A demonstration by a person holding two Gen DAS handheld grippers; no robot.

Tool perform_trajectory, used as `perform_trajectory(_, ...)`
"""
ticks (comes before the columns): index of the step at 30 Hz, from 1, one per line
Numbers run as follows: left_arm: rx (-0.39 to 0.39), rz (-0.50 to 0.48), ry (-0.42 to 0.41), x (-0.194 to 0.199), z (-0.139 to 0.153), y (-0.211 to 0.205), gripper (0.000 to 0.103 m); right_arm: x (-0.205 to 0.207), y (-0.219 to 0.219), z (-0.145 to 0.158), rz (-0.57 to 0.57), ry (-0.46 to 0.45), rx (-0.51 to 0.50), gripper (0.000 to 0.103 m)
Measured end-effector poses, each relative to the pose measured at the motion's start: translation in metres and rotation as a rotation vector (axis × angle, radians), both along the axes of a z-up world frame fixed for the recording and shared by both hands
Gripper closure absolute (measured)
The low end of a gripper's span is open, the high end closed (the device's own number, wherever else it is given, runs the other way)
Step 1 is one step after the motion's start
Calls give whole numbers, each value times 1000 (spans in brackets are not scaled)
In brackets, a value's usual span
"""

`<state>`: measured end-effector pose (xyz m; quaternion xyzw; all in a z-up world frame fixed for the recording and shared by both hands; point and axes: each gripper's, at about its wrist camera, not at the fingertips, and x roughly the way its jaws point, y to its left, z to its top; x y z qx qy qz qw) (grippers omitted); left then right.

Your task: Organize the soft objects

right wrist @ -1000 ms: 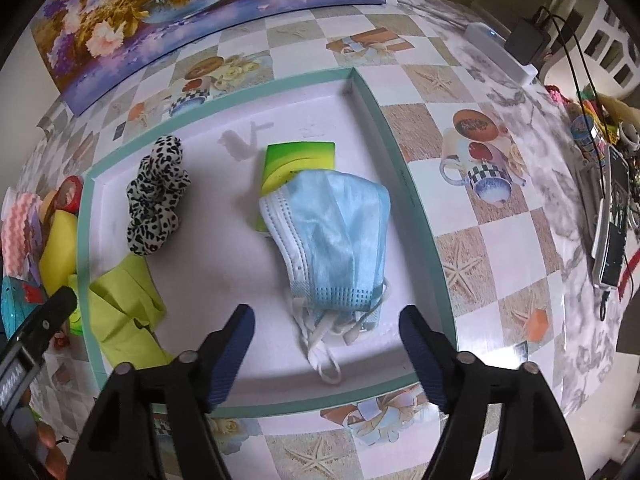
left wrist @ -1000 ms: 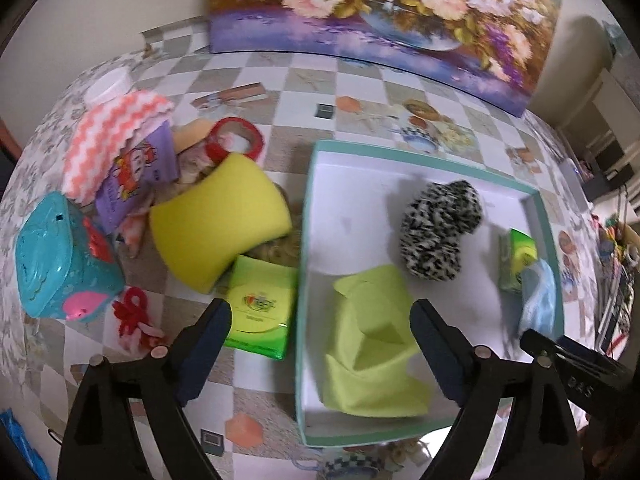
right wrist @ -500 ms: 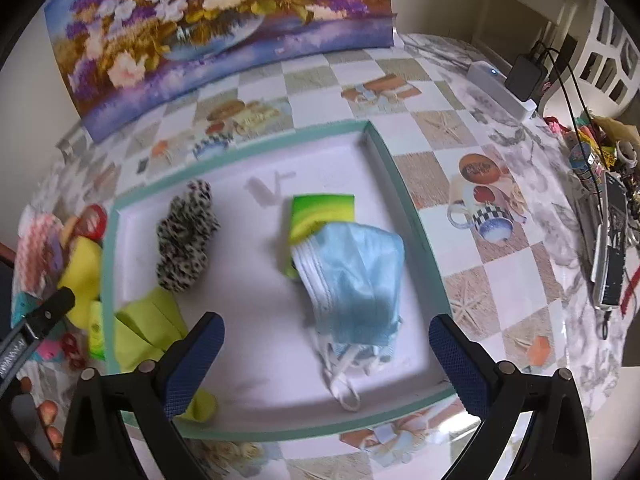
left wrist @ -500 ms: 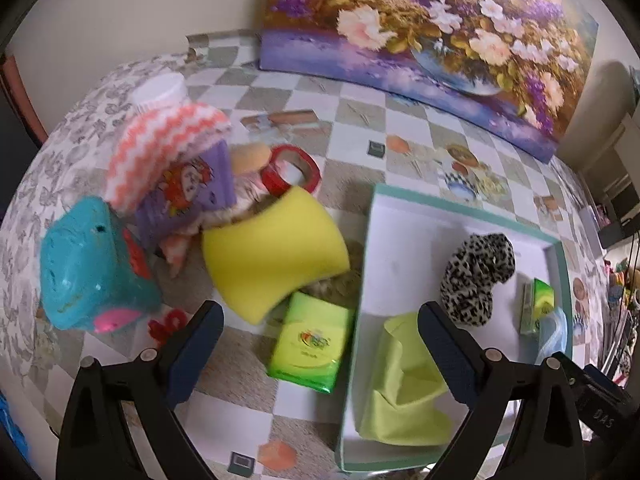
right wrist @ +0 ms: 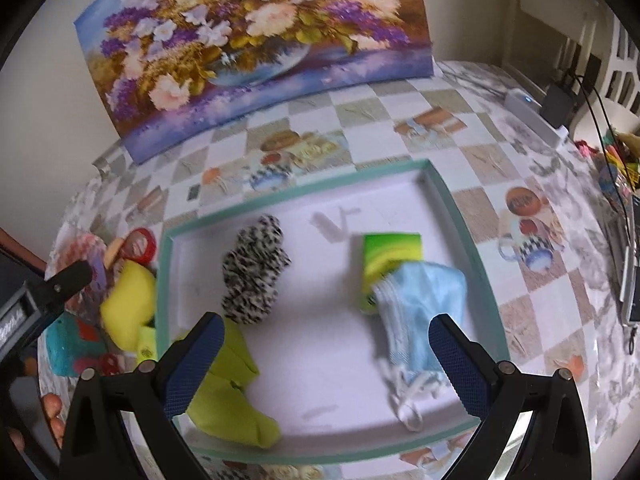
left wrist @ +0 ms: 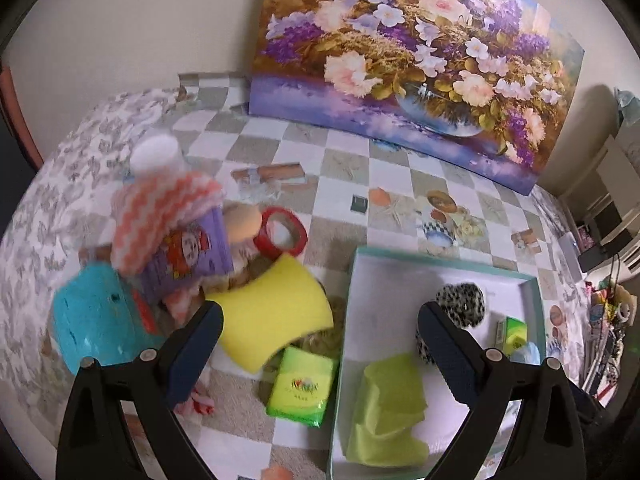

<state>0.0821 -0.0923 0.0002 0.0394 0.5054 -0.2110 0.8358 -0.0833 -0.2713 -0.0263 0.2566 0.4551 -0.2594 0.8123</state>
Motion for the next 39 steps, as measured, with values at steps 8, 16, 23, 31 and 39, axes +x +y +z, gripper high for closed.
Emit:
perform_trajectory(8, 87, 17, 22, 29, -7, -20, 5, 22, 0, -6, 26, 29, -22, 0)
perform_trajectory(16, 100, 39, 67, 60, -17, -5, 5, 50, 13, 18, 64, 9, -75, 0)
perform_trajectory(23, 204, 84, -8, 88, 0, 45, 5, 91, 46, 30, 156, -45, -72, 0)
perform_trajectory(31, 230, 180, 4, 116, 5, 103, 5, 139, 103, -1, 293, 18, -46, 0)
perform_trajectory(39, 238, 198, 45, 126, -9, 117, 5, 162, 148, -40, 380, 102, 32, 0)
